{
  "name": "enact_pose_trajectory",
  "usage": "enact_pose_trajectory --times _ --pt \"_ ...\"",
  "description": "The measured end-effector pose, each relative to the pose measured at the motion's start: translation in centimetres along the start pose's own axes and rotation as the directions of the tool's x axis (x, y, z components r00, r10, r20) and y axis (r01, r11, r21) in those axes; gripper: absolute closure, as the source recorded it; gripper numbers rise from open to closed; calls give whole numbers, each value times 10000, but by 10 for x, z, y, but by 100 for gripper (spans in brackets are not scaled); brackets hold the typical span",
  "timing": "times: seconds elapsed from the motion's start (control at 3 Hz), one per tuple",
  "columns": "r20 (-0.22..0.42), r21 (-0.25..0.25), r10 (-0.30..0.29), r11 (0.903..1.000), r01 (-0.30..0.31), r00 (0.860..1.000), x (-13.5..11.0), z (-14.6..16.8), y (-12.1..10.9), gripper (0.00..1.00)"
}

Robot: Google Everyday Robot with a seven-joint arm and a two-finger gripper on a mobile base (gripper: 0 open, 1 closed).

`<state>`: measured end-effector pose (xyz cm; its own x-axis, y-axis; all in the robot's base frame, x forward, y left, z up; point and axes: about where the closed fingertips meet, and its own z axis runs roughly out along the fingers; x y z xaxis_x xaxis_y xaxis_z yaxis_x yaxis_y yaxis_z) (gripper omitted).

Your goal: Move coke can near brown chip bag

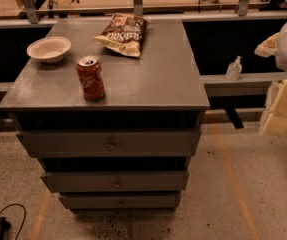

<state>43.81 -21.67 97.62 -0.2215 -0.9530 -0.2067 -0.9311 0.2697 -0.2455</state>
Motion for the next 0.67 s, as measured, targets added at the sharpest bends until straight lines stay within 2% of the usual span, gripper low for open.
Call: enact_pose_trajectory --times 0.33,0.67 --pt "2 2 0 10000 0 10000 0 0 0 0" --pt "1030 -228 -14 9997 37 9947 -20 12 1 0"
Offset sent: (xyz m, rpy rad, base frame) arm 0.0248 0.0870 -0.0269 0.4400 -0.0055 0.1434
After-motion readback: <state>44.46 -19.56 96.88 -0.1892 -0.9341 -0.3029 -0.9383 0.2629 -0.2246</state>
